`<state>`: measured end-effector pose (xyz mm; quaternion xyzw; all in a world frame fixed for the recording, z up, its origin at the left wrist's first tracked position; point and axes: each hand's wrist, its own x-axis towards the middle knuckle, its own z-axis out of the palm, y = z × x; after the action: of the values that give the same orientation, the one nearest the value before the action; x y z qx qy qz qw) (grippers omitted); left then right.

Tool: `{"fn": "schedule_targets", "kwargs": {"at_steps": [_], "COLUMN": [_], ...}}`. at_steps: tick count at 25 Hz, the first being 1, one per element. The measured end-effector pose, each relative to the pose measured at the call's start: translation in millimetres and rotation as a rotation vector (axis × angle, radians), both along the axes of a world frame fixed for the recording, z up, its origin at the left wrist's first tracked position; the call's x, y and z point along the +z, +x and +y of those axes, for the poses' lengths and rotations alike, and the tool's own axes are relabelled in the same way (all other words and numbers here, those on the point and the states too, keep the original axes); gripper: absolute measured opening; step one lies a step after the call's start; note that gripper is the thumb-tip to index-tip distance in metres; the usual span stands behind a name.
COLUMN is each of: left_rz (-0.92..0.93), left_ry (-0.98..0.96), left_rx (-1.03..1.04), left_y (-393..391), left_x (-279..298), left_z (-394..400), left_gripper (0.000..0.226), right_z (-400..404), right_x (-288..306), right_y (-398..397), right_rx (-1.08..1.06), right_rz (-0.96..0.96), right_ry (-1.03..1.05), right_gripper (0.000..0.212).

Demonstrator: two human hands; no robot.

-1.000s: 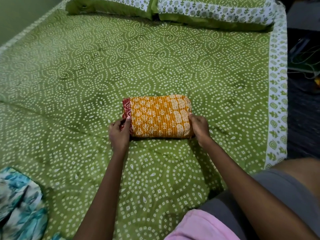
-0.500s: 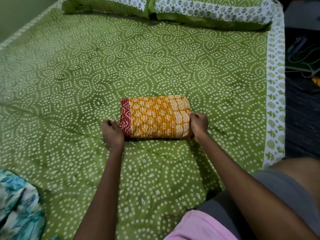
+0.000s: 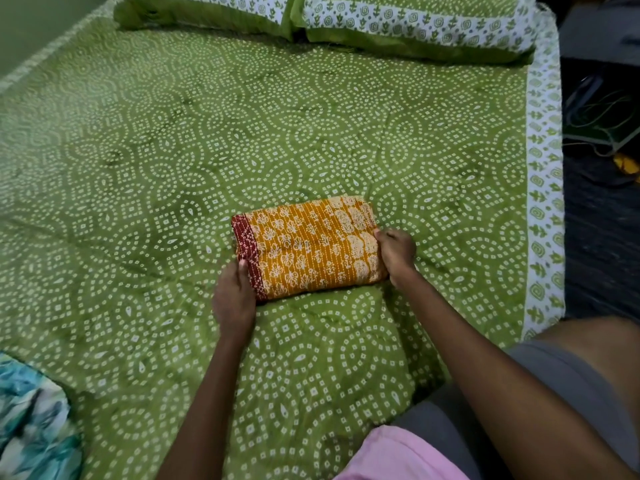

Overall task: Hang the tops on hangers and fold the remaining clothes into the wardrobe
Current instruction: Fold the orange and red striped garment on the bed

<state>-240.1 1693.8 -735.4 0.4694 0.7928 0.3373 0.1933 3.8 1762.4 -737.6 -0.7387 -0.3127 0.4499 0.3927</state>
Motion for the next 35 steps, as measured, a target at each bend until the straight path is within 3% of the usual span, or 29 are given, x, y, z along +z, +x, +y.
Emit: {"fn": "schedule_targets", "kwargs": {"at_steps": [3, 5, 7, 8, 10, 12, 13, 15, 19, 24, 27, 29, 32, 35], "left_rz": [0.034, 0.185, 0.125, 0.024, 0.011, 0.369, 0.509, 0.580, 0.630, 0.408, 0.314, 0.212, -0.056, -0.381], "left_ry": [-0.116, 0.115, 0.420, 0.406, 0.114, -0.158, -0.201, -0.183, -0.231, -0.331, -0.420, -0.465, -0.383, -0.337], "left_rx": [0.072, 0.091, -0.096, -0.261, -0.531, -0.587, -0.579, -0.545, -0.401, -0.163, -0.034, 0.033, 0.026, 0.041], "left_y": [-9, -6, 18, 33, 51, 47, 41, 35, 25, 28, 37, 34, 17, 5], "left_x": [17, 42, 59, 57, 33, -4, -16, -22, -15, -5, 8, 19, 28, 36], "left_z": [13, 22, 30, 34, 47, 61, 68, 75, 90, 46, 37, 46, 57, 56], "left_gripper": [0.040, 0.030, 0.028, 0.033, 0.049, 0.054, 0.055, 0.058, 0.066, 0.076, 0.084, 0.085, 0.061, 0.046], "right_z": [4, 5, 2, 0, -5, 4, 11, 23, 41, -13, -19, -6, 10, 13], "right_x": [13, 28, 35, 30, 6, -17, -21, -22, -21, -19, -14, -3, 7, 15], "right_y": [-3, -19, -53, -72, -96, -91, -85, -78, -58, -30, -33, -41, -34, -4], "right_rx": [0.005, -0.074, 0.148, 0.413, 0.870, 0.909, 0.865, 0.770, 0.677, 0.630, 0.493, 0.339, 0.170, 0.275], "right_rz": [-0.253, -0.561, -0.598, -0.551, -0.685, -0.942, -0.991, -0.997, -0.899, -0.734, -0.728, -0.553, -0.139, 0.361], "right_ry": [-0.004, 0.209, 0.564, 0.586, 0.342, 0.204, 0.177, 0.156, 0.067, -0.033, -0.029, -0.106, -0.136, -0.295], "right_gripper": [0.027, 0.020, 0.029, 0.035, 0.050, 0.055, 0.056, 0.059, 0.065, 0.072, 0.074, 0.079, 0.078, 0.074]}}
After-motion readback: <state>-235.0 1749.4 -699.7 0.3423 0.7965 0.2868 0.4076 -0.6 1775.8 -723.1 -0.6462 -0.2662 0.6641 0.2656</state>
